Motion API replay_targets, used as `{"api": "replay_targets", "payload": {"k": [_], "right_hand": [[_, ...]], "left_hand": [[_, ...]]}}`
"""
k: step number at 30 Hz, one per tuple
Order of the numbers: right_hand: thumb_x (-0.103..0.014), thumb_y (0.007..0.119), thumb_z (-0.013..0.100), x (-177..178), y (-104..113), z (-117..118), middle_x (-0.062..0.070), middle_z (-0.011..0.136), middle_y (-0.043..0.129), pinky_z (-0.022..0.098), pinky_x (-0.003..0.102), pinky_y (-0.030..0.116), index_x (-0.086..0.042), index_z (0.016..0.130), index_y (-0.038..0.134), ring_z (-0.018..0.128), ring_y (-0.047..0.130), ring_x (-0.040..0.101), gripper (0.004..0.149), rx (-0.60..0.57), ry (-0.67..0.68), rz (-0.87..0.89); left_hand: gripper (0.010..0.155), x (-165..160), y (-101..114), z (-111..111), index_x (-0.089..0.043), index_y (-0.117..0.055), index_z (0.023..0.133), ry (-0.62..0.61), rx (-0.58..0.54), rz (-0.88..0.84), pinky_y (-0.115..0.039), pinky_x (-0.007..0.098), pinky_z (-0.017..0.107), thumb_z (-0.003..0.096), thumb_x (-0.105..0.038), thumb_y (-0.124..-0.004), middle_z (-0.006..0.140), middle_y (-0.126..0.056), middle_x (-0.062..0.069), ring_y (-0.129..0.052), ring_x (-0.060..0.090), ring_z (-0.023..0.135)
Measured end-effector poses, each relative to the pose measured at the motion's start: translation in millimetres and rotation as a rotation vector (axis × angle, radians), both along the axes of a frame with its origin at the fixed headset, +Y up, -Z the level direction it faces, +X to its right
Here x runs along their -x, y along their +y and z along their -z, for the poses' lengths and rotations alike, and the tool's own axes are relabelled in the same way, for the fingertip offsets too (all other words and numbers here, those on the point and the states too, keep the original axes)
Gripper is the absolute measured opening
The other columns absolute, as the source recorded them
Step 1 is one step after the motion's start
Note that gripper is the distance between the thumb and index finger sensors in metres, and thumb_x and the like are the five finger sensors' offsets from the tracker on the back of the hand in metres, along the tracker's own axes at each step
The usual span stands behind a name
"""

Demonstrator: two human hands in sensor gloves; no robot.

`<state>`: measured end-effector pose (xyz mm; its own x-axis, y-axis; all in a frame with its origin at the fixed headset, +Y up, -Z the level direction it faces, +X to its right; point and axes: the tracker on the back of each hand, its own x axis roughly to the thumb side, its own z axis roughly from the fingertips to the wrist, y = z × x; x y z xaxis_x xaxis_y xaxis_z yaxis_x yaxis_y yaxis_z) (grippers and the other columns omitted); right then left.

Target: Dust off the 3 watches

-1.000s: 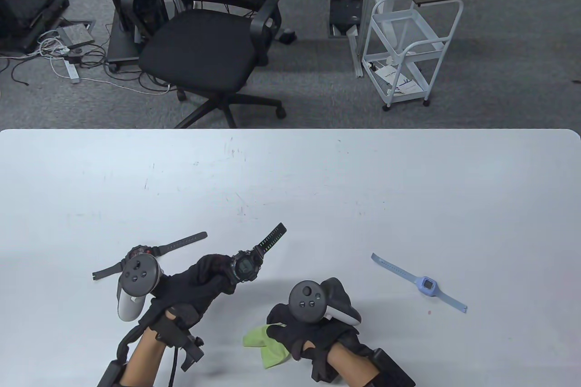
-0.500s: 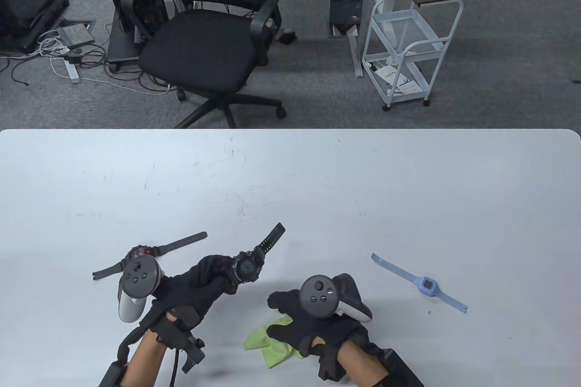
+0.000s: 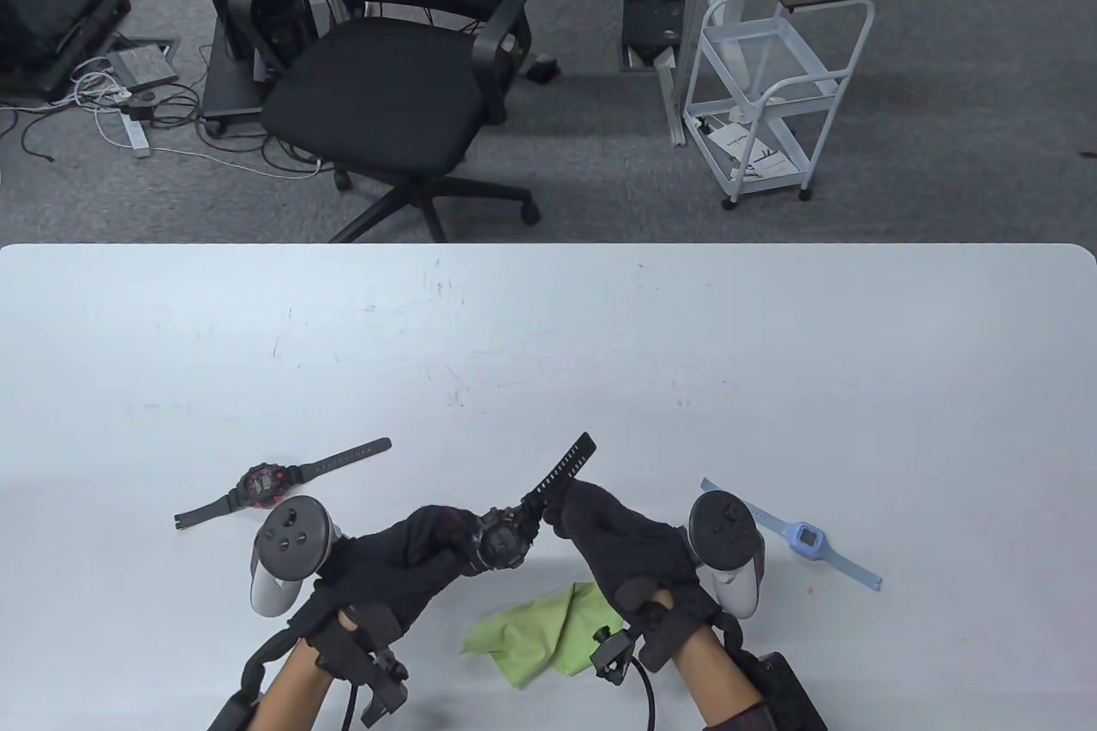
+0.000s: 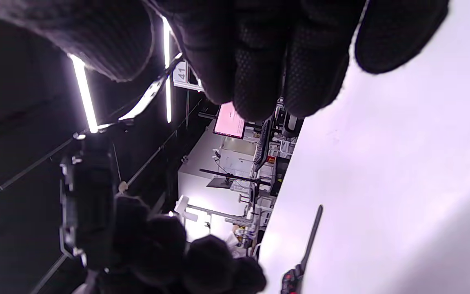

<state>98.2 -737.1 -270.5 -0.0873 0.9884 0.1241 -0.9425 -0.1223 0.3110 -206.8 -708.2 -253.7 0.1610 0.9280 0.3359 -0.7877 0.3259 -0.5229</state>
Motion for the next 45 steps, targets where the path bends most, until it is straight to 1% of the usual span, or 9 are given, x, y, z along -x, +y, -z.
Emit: {"api": "replay_targets", "payload": {"k": [7, 12, 18, 24, 28, 31, 35, 40, 45], "right_hand": [[-0.05, 0.081, 0.05, -2.4, -5.4, 1.9, 0.011, 0.087, 0.092, 0.052, 0.059, 0.075, -0.012, 0.097, 0.081, 0.072, 0.095, 0.032, 0.061, 0.075, -0.035, 0.151], [-0.048, 0.087, 0.048, -9.1, -2.0, 4.4, 0.003, 0.072, 0.1, 0.041, 0.048, 0.085, -0.017, 0.085, 0.09, 0.053, 0.103, 0.02, 0.049, 0.072, -0.092, 0.228], [-0.049, 0.087, 0.048, -15.1, 1.6, 7.0, 0.001, 0.062, 0.103, 0.028, 0.038, 0.091, -0.017, 0.079, 0.093, 0.038, 0.108, 0.01, 0.046, 0.06, -0.081, 0.21], [-0.05, 0.087, 0.048, -29.2, 2.2, 11.8, 0.0, 0.058, 0.105, 0.021, 0.034, 0.093, -0.016, 0.078, 0.093, 0.031, 0.109, 0.006, 0.046, 0.078, -0.126, 0.194], [-0.05, 0.087, 0.048, -43.8, 0.3, 15.2, 0.0, 0.058, 0.105, 0.02, 0.033, 0.093, -0.016, 0.078, 0.093, 0.03, 0.109, 0.006, 0.046, 0.102, -0.198, 0.184], [-0.049, 0.087, 0.048, -57.0, -2.3, 16.7, 0.0, 0.058, 0.105, 0.02, 0.033, 0.093, -0.016, 0.078, 0.093, 0.03, 0.109, 0.006, 0.046, 0.13, -0.282, 0.175], [-0.049, 0.086, 0.048, -66.7, -5.6, 17.6, 0.001, 0.059, 0.104, 0.022, 0.034, 0.092, -0.016, 0.079, 0.092, 0.031, 0.109, 0.006, 0.046, 0.149, -0.32, 0.192], [-0.049, 0.086, 0.048, -67.2, -4.1, 17.6, 0.001, 0.06, 0.104, 0.023, 0.035, 0.092, -0.016, 0.079, 0.092, 0.032, 0.109, 0.007, 0.046, 0.137, -0.324, 0.194], [-0.049, 0.086, 0.048, -65.5, -4.4, 17.7, 0.001, 0.06, 0.104, 0.023, 0.035, 0.092, -0.016, 0.08, 0.092, 0.033, 0.109, 0.007, 0.046, 0.137, -0.316, 0.186]], "left_hand": [[0.054, -19.1, -11.0, -5.9, -0.021, -0.07, 0.104, -0.038, 0.039, 0.004, -0.071, 0.068, 0.063, 0.0513, -0.028, -0.082, 0.088, -0.095, 0.006, -0.097, 0.035, 0.074], [0.055, -41.7, -18.6, -13.9, -0.018, -0.071, 0.105, -0.083, 0.05, 0.041, -0.071, 0.068, 0.062, 0.0515, -0.028, -0.082, 0.09, -0.095, 0.006, -0.097, 0.035, 0.074], [0.067, -65.4, -26.6, -26.3, -0.015, -0.061, 0.114, -0.158, 0.039, 0.133, -0.065, 0.072, 0.064, 0.054, -0.04, -0.077, 0.108, -0.079, 0.013, -0.085, 0.045, 0.09], [0.072, -53.1, -24.0, -21.4, -0.014, -0.052, 0.114, -0.081, -0.026, 0.202, -0.062, 0.073, 0.065, 0.0553, -0.049, -0.071, 0.112, -0.069, 0.017, -0.077, 0.046, 0.095], [0.068, -43.9, -18.6, -18.3, -0.013, -0.057, 0.112, -0.016, -0.054, 0.173, -0.062, 0.074, 0.064, 0.0551, -0.049, -0.072, 0.109, -0.072, 0.017, -0.078, 0.047, 0.093], [0.064, -39.7, -15.8, -17.0, -0.014, -0.069, 0.106, -0.03, -0.115, 0.244, -0.063, 0.074, 0.064, 0.0538, -0.051, -0.074, 0.102, -0.08, 0.016, -0.083, 0.045, 0.09], [0.069, -45.1, -14.9, -19.4, -0.014, -0.086, 0.095, -0.188, -0.185, 0.367, -0.064, 0.075, 0.063, 0.0506, -0.066, -0.074, 0.098, -0.087, 0.017, -0.084, 0.048, 0.087], [0.083, -65.6, -22.2, -30.8, -0.012, -0.076, 0.106, -0.319, -0.278, 0.744, -0.054, 0.078, 0.069, 0.0475, -0.069, -0.08, 0.112, -0.072, 0.017, -0.066, 0.048, 0.103], [0.086, -82.7, -36.1, -36.3, -0.01, -0.066, 0.111, -0.366, -0.279, 0.93, -0.05, 0.077, 0.07, 0.0467, -0.065, -0.085, 0.117, -0.062, 0.017, -0.058, 0.047, 0.107]]}}
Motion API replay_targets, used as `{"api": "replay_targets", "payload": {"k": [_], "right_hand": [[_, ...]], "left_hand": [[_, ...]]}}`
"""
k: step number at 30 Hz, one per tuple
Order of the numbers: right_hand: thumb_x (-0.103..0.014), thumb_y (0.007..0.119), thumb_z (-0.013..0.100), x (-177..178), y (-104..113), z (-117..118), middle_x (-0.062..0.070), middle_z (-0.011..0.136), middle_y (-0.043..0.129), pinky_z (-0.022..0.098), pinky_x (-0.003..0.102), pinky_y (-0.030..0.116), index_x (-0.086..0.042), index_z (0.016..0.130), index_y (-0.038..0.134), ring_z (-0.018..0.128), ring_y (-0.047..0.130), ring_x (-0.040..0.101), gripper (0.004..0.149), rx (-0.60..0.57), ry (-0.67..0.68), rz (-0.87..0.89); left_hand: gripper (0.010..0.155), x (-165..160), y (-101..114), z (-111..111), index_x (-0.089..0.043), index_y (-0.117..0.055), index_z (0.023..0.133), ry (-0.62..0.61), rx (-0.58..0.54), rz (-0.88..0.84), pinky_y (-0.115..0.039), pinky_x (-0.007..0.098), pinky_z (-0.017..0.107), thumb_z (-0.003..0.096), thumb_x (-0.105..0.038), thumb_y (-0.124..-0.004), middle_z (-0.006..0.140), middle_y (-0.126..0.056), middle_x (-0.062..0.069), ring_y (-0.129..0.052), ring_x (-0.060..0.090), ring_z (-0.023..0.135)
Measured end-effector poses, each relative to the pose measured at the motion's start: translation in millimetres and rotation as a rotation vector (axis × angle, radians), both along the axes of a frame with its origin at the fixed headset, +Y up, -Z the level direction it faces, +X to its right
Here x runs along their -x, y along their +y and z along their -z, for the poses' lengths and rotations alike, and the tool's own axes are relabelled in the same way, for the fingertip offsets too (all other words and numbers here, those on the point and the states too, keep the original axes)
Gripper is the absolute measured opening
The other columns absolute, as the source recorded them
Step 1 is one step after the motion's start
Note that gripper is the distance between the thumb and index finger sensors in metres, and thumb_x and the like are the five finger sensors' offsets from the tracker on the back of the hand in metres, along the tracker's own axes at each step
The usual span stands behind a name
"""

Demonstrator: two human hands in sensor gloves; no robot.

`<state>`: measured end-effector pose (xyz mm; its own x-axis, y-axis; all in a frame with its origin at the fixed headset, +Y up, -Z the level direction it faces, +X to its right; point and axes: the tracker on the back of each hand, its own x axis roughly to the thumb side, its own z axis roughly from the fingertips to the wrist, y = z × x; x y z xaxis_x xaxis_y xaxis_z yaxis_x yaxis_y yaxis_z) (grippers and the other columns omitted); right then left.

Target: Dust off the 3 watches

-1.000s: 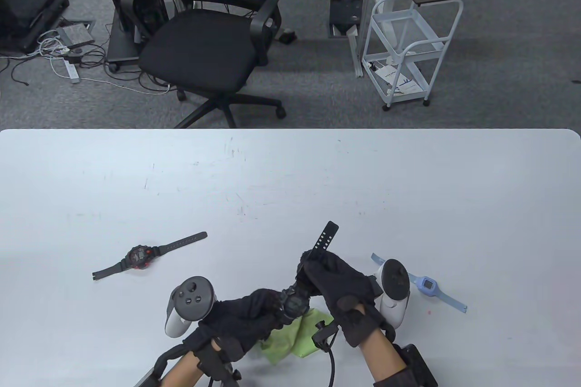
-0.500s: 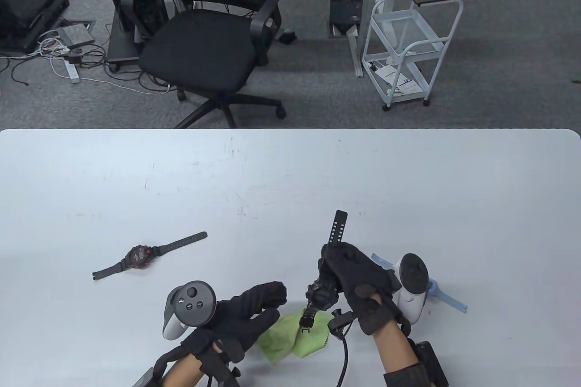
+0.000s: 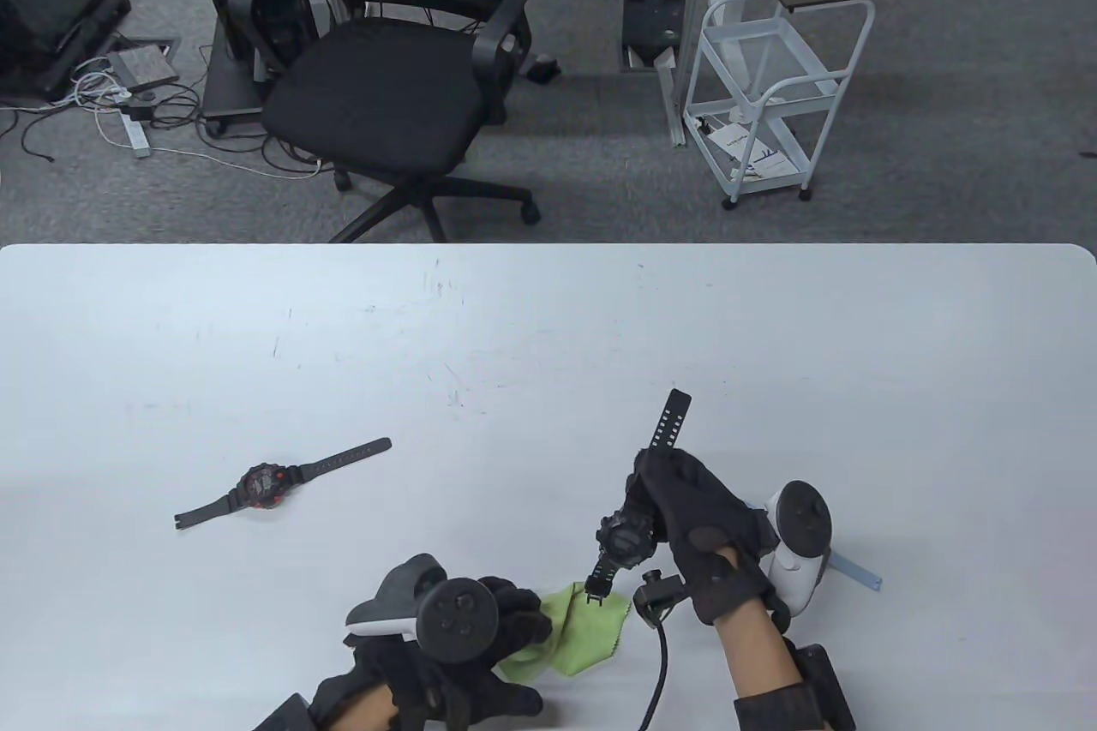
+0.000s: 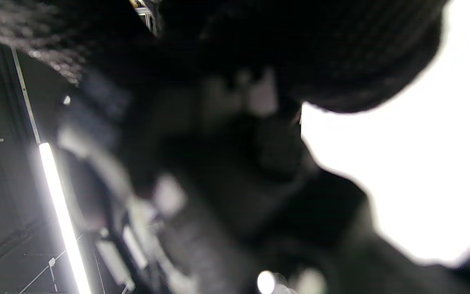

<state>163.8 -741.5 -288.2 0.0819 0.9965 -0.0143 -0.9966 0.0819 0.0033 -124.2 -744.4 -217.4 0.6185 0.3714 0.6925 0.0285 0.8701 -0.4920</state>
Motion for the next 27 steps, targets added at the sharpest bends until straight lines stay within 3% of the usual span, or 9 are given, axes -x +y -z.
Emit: {"api": "replay_targets", "payload": {"k": [10, 18, 20, 22, 25, 27], "right_hand": [[-0.049, 0.086, 0.049, 1.6, 0.0, -0.3, 0.001, 0.061, 0.103, 0.025, 0.036, 0.092, -0.016, 0.08, 0.092, 0.034, 0.109, 0.008, 0.046, 0.005, 0.011, -0.009], [-0.048, 0.086, 0.049, 3.2, -1.3, 0.0, 0.001, 0.062, 0.103, 0.025, 0.037, 0.092, -0.016, 0.08, 0.091, 0.035, 0.109, 0.009, 0.046, 0.007, 0.022, -0.026], [-0.049, 0.086, 0.049, 2.8, -0.9, 0.0, 0.001, 0.062, 0.103, 0.025, 0.037, 0.092, -0.016, 0.08, 0.092, 0.035, 0.109, 0.009, 0.046, 0.007, 0.021, -0.019], [-0.048, 0.086, 0.049, 2.0, -0.1, 0.2, 0.001, 0.062, 0.103, 0.026, 0.037, 0.092, -0.016, 0.08, 0.091, 0.035, 0.109, 0.009, 0.046, 0.007, 0.023, -0.009], [-0.048, 0.086, 0.049, 1.3, 1.1, 0.8, 0.001, 0.062, 0.103, 0.026, 0.037, 0.092, -0.016, 0.081, 0.091, 0.035, 0.109, 0.009, 0.046, 0.007, 0.037, 0.016], [-0.048, 0.085, 0.048, 1.8, 1.7, 0.9, 0.001, 0.062, 0.103, 0.026, 0.037, 0.092, -0.016, 0.081, 0.091, 0.035, 0.109, 0.009, 0.046, 0.007, 0.047, 0.028]], "left_hand": [[0.076, -11.9, -16.3, -2.1, -0.015, -0.069, 0.107, -0.034, -0.202, 0.126, -0.056, 0.073, 0.07, 0.0446, -0.05, -0.094, 0.113, -0.064, 0.014, -0.066, 0.044, 0.102], [0.045, -14.9, -17.7, -2.4, -0.021, -0.088, 0.09, -0.017, -0.364, 0.041, -0.066, 0.069, 0.067, 0.0479, -0.038, -0.091, 0.102, -0.082, 0.01, -0.084, 0.04, 0.089], [0.044, -11.6, -14.4, 1.5, -0.02, -0.09, 0.088, 0.019, -0.338, 0.01, -0.068, 0.069, 0.066, 0.0483, -0.04, -0.087, 0.098, -0.087, 0.009, -0.088, 0.04, 0.087], [0.044, -2.2, -9.7, 9.4, -0.019, -0.09, 0.087, 0.102, -0.23, -0.094, -0.07, 0.068, 0.065, 0.0486, -0.04, -0.085, 0.096, -0.09, 0.009, -0.092, 0.04, 0.084], [0.043, 26.6, 0.1, 24.8, -0.016, -0.089, 0.086, 0.313, 0.011, -0.363, -0.071, 0.068, 0.063, 0.0492, -0.038, -0.084, 0.094, -0.091, 0.013, -0.094, 0.042, 0.081], [0.043, 49.5, 6.3, 32.3, -0.014, -0.088, 0.086, 0.434, 0.085, -0.517, -0.072, 0.068, 0.062, 0.0497, -0.038, -0.082, 0.093, -0.091, 0.015, -0.096, 0.043, 0.079]]}}
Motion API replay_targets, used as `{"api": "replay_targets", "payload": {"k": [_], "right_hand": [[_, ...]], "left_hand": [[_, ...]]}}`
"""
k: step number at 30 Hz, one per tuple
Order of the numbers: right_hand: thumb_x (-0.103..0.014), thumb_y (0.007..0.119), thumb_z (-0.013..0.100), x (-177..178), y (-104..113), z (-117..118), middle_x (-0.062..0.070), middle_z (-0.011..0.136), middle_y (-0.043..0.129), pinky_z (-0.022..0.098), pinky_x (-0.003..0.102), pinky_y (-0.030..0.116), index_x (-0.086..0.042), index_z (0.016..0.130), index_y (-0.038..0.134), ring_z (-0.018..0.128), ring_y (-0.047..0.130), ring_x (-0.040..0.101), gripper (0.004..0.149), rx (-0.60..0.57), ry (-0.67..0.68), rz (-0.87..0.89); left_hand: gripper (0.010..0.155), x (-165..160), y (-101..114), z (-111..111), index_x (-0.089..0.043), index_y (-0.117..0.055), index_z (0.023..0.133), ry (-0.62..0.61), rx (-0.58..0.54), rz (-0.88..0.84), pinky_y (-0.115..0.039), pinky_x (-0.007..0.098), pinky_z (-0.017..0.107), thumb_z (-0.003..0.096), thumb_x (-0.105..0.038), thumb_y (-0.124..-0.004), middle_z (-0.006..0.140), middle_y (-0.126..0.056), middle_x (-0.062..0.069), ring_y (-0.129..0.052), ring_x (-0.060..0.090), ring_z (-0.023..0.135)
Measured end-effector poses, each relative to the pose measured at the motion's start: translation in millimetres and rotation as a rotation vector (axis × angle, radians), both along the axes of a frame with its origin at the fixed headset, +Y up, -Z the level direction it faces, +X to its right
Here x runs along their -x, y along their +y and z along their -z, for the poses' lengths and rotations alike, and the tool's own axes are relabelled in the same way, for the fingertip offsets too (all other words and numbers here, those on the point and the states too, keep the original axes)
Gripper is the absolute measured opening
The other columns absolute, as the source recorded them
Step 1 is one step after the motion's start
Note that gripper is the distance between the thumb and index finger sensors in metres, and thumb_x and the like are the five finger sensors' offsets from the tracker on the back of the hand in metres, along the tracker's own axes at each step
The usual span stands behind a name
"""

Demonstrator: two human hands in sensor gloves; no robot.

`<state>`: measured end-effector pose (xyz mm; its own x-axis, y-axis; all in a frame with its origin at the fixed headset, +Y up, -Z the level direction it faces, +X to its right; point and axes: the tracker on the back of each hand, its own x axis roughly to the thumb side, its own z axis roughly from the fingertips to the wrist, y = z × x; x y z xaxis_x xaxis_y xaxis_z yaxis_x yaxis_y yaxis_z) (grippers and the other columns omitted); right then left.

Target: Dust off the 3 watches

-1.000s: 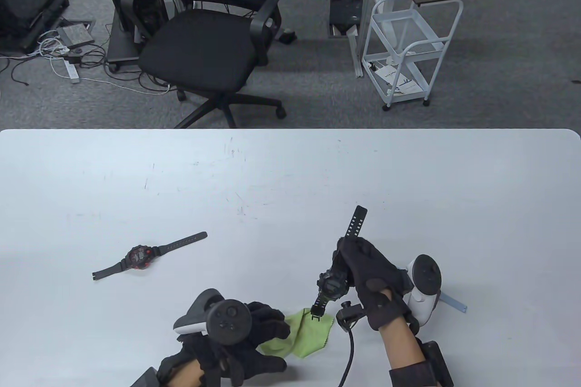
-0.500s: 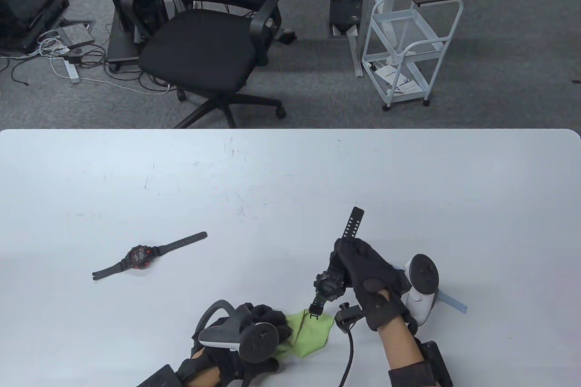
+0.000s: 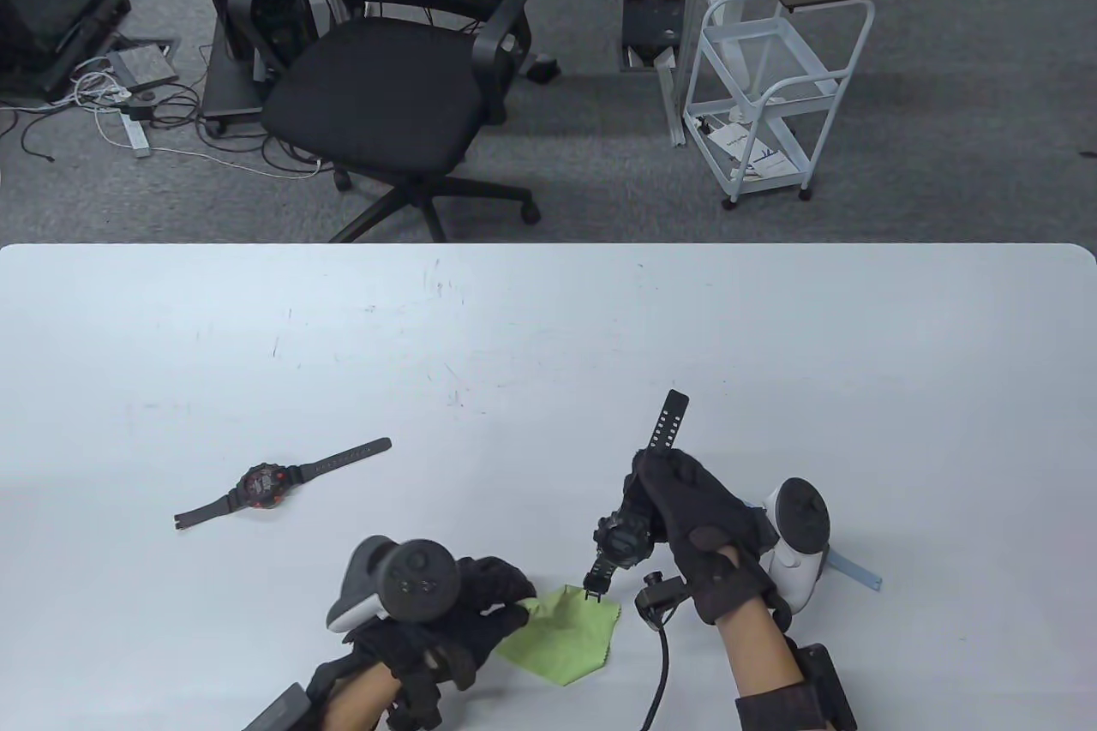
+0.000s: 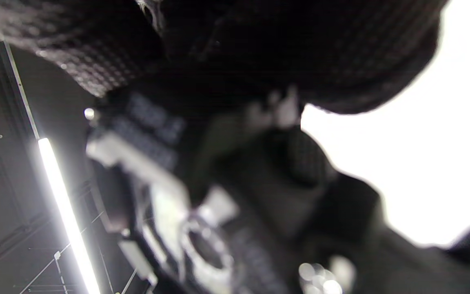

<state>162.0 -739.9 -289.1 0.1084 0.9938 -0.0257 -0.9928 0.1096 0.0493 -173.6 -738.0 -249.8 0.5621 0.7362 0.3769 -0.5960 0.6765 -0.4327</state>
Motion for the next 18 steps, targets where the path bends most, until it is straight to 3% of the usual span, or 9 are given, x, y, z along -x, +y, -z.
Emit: {"api": "replay_targets", "payload": {"k": [4, 8, 18], "right_hand": [[-0.047, 0.084, 0.048, 2.3, -0.2, -0.1, 0.001, 0.063, 0.102, 0.027, 0.037, 0.092, -0.016, 0.081, 0.09, 0.037, 0.108, 0.008, 0.046, 0.005, 0.025, 0.017], [-0.046, 0.083, 0.048, 6.3, -2.1, -0.6, 0.001, 0.064, 0.102, 0.027, 0.037, 0.092, -0.016, 0.082, 0.089, 0.038, 0.108, 0.008, 0.046, 0.013, 0.044, 0.014], [-0.046, 0.08, 0.047, 30.5, -2.4, -5.3, -0.001, 0.065, 0.101, 0.028, 0.037, 0.092, -0.017, 0.083, 0.088, 0.038, 0.108, 0.007, 0.046, 0.012, 0.099, 0.061]], "left_hand": [[0.044, 40.5, 5.0, 10.2, -0.013, -0.085, 0.087, 0.173, 0.089, -0.289, -0.073, 0.07, 0.061, 0.0506, -0.037, -0.079, 0.094, -0.09, 0.016, -0.096, 0.045, 0.08], [0.045, 49.5, -1.8, 13.8, -0.012, -0.082, 0.089, 0.204, 0.193, -0.514, -0.071, 0.072, 0.061, 0.0519, -0.037, -0.076, 0.098, -0.086, 0.017, -0.093, 0.048, 0.083], [0.045, 6.4, -7.9, 1.1, -0.017, -0.077, 0.093, 0.004, 0.262, -0.665, -0.064, 0.077, 0.064, 0.0531, -0.036, -0.072, 0.107, -0.073, 0.013, -0.079, 0.05, 0.096]]}}
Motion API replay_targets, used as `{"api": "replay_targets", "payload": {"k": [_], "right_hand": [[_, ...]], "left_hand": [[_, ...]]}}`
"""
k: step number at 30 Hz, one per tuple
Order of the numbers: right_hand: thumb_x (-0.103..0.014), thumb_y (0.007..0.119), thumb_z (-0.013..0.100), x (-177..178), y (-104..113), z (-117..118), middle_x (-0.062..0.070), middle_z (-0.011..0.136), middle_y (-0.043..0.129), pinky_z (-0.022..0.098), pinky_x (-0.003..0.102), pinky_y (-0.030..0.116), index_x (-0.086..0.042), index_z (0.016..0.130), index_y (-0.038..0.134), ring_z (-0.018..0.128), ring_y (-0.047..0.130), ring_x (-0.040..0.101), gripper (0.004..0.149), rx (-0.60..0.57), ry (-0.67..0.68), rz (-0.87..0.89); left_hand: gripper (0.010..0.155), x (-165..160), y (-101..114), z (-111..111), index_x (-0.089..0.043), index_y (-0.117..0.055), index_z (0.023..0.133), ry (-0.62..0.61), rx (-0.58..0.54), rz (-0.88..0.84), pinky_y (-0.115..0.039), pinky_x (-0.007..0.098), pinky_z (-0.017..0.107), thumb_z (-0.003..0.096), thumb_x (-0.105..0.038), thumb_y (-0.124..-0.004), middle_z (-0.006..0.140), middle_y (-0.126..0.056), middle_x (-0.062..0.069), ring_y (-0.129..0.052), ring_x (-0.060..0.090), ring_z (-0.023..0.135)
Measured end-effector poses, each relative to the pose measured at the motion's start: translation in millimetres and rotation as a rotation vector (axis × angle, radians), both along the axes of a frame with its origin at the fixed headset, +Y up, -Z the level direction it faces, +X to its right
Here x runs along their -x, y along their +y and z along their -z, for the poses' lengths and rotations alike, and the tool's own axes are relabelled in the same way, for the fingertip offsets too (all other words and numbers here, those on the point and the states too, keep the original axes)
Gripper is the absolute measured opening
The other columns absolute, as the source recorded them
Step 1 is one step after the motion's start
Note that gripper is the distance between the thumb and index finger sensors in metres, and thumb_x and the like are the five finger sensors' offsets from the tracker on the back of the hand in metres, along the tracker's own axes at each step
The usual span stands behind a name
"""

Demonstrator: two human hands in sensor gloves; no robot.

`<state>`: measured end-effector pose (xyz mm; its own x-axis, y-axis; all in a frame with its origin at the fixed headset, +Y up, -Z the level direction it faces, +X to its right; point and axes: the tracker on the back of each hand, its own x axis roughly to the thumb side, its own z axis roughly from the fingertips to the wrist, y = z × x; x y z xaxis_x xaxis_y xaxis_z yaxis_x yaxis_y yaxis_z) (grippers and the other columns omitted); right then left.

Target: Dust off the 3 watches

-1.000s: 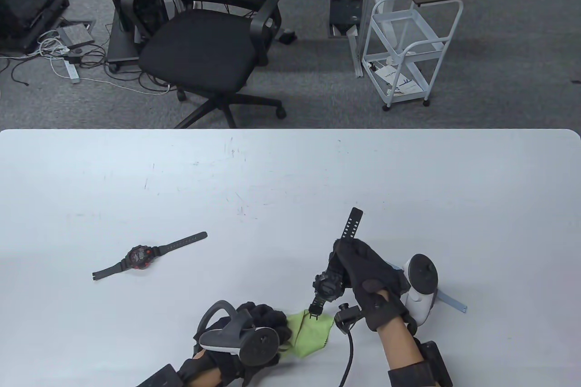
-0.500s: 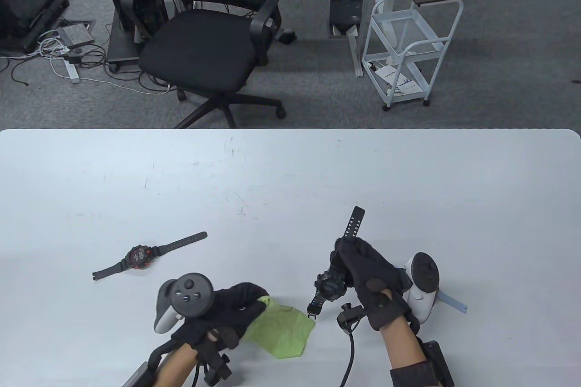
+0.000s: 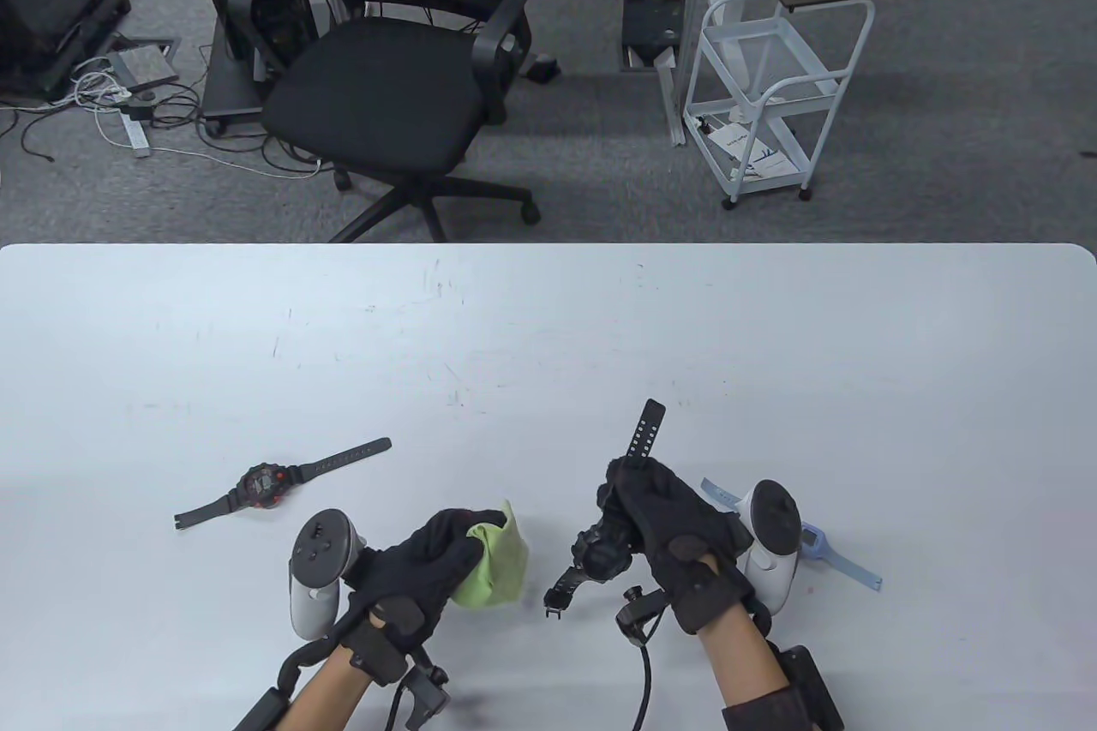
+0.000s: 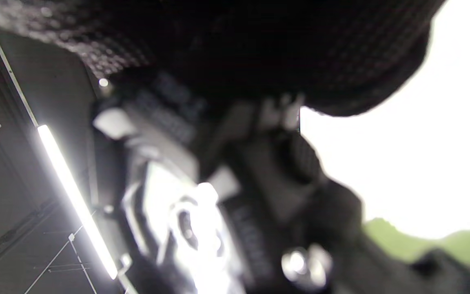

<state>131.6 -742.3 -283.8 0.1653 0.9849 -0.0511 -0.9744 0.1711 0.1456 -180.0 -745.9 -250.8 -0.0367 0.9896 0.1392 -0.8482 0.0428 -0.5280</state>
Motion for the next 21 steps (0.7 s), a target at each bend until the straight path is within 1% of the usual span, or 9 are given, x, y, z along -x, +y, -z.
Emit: {"api": "replay_targets", "payload": {"k": [6, 7, 9, 10, 12, 14, 17, 20, 21], "right_hand": [[-0.045, 0.078, 0.047, 11.3, -5.8, -3.5, -0.001, 0.066, 0.1, 0.028, 0.036, 0.093, -0.019, 0.084, 0.086, 0.038, 0.108, 0.005, 0.046, 0.038, -0.052, 0.03], [-0.045, 0.078, 0.048, 12.6, -7.3, -4.4, -0.001, 0.066, 0.1, 0.027, 0.035, 0.093, -0.019, 0.084, 0.086, 0.037, 0.108, 0.005, 0.046, 0.045, -0.071, 0.03], [-0.045, 0.077, 0.048, 14.1, -9.2, -5.5, -0.001, 0.066, 0.1, 0.027, 0.034, 0.094, -0.02, 0.084, 0.086, 0.036, 0.108, 0.004, 0.045, 0.055, -0.094, 0.03], [-0.045, 0.077, 0.048, 15.0, -10.1, -6.0, -0.001, 0.067, 0.1, 0.027, 0.034, 0.094, -0.02, 0.084, 0.086, 0.036, 0.108, 0.003, 0.045, 0.061, -0.105, 0.036], [-0.045, 0.078, 0.047, 16.8, -11.5, -7.0, -0.001, 0.067, 0.099, 0.027, 0.034, 0.094, -0.02, 0.084, 0.085, 0.035, 0.108, 0.003, 0.045, 0.069, -0.114, 0.037], [-0.045, 0.077, 0.047, 19.6, -13.7, -8.8, -0.001, 0.068, 0.099, 0.027, 0.033, 0.094, -0.021, 0.085, 0.085, 0.035, 0.108, 0.002, 0.045, 0.077, -0.125, 0.031], [-0.044, 0.077, 0.047, 24.3, -16.7, -10.1, -0.001, 0.068, 0.098, 0.027, 0.033, 0.094, -0.021, 0.085, 0.084, 0.035, 0.108, 0.003, 0.045, 0.102, -0.134, 0.07], [-0.044, 0.076, 0.047, 27.7, -18.6, -11.0, -0.001, 0.069, 0.098, 0.027, 0.033, 0.094, -0.021, 0.085, 0.084, 0.035, 0.108, 0.002, 0.045, 0.114, -0.147, 0.108], [-0.044, 0.076, 0.047, 29.0, -19.1, -11.8, -0.001, 0.069, 0.098, 0.027, 0.033, 0.094, -0.021, 0.085, 0.084, 0.036, 0.108, 0.002, 0.045, 0.116, -0.152, 0.117]], "left_hand": [[0.044, -25.5, -1.0, -10.3, -0.023, -0.081, 0.093, -0.139, -0.024, -0.017, -0.06, 0.078, 0.066, 0.0524, -0.038, -0.076, 0.114, -0.062, 0.014, -0.07, 0.05, 0.103], [0.043, -28.4, -1.6, -12.2, -0.024, -0.083, 0.093, -0.142, -0.038, -0.015, -0.06, 0.078, 0.066, 0.0527, -0.039, -0.078, 0.115, -0.061, 0.014, -0.07, 0.049, 0.103], [0.047, -31.5, -4.9, -14.0, -0.023, -0.084, 0.096, -0.149, -0.047, -0.026, -0.062, 0.078, 0.065, 0.0546, -0.045, -0.075, 0.116, -0.06, 0.014, -0.071, 0.049, 0.103], [0.048, -33.0, -7.5, -15.0, -0.022, -0.085, 0.096, -0.154, -0.032, -0.051, -0.063, 0.078, 0.065, 0.0555, -0.046, -0.073, 0.117, -0.06, 0.015, -0.071, 0.05, 0.102], [0.047, -34.0, -10.7, -15.4, -0.021, -0.088, 0.093, -0.125, -0.005, -0.085, -0.065, 0.079, 0.063, 0.0551, -0.045, -0.076, 0.115, -0.064, 0.016, -0.076, 0.053, 0.097], [0.043, -33.7, -10.6, -15.2, -0.023, -0.089, 0.092, -0.105, -0.006, -0.064, -0.067, 0.079, 0.062, 0.0544, -0.042, -0.079, 0.112, -0.067, 0.017, -0.082, 0.053, 0.092], [0.039, -32.5, -7.9, -15.7, -0.027, -0.088, 0.091, -0.073, -0.043, -0.012, -0.071, 0.079, 0.06, 0.0532, -0.036, -0.081, 0.111, -0.069, 0.015, -0.088, 0.05, 0.088], [0.041, -30.9, -5.1, -17.0, -0.03, -0.086, 0.092, -0.019, -0.055, -0.016, -0.072, 0.079, 0.059, 0.0522, -0.022, -0.079, 0.111, -0.068, 0.014, -0.092, 0.049, 0.083], [0.042, -29.6, -4.5, -18.2, -0.031, -0.085, 0.092, 0.02, -0.058, -0.01, -0.074, 0.077, 0.059, 0.0521, -0.018, -0.079, 0.111, -0.068, 0.014, -0.094, 0.047, 0.081]]}}
